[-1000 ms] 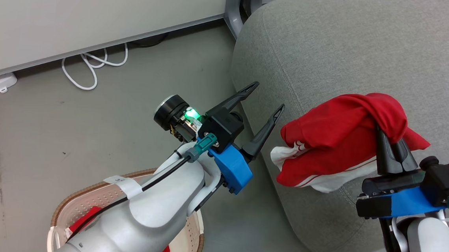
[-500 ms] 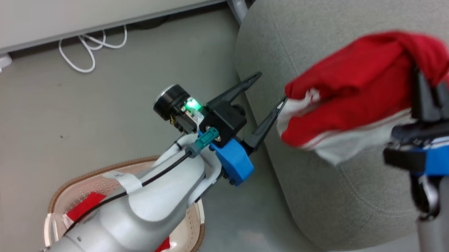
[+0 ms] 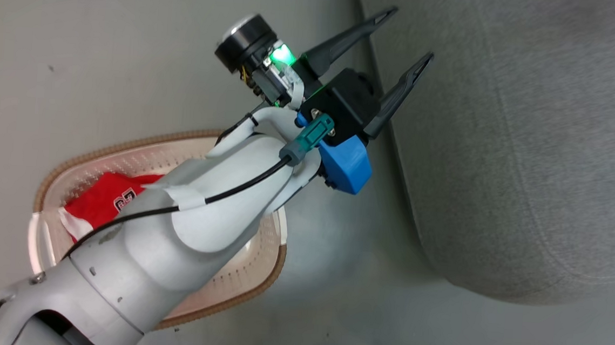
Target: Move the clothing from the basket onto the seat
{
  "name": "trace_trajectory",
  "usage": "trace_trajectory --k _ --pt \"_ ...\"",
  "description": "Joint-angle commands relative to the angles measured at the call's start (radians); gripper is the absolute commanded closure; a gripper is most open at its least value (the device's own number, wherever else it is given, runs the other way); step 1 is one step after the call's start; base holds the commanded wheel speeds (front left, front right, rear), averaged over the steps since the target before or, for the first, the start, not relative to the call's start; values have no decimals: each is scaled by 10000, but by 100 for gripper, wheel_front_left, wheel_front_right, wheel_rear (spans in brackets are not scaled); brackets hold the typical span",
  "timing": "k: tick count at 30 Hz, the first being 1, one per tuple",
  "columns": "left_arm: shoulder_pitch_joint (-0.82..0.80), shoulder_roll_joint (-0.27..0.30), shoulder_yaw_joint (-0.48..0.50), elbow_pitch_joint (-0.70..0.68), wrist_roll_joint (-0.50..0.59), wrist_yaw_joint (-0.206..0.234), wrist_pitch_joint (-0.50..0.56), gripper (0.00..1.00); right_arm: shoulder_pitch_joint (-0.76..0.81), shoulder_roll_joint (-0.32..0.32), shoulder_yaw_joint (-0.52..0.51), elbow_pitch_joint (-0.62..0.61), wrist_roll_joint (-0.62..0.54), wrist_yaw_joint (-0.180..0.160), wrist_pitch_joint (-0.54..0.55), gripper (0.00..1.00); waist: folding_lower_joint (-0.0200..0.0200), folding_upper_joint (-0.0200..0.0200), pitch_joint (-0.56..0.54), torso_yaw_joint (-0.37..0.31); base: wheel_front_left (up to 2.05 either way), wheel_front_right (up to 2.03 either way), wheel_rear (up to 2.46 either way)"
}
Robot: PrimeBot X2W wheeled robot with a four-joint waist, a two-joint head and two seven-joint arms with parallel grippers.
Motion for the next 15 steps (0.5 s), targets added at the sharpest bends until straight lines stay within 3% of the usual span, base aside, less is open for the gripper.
trace_trajectory --k 1,7,15 --pt "-342 133 -46 -164 136 26 106 0 -423 -452 -323 222 77 2 -29 100 -1 0 1409 129 0 0 0" --pt "-779 442 -134 -599 380 68 413 0 -878 -1145 -910 1338 144 2 -20 100 -1 0 2476 9 0 0 0" --pt "-875 672 -228 -1060 485 161 588 0 -733 -467 -865 3012 214 2 -20 100 -1 0 2998 20 0 0 0"
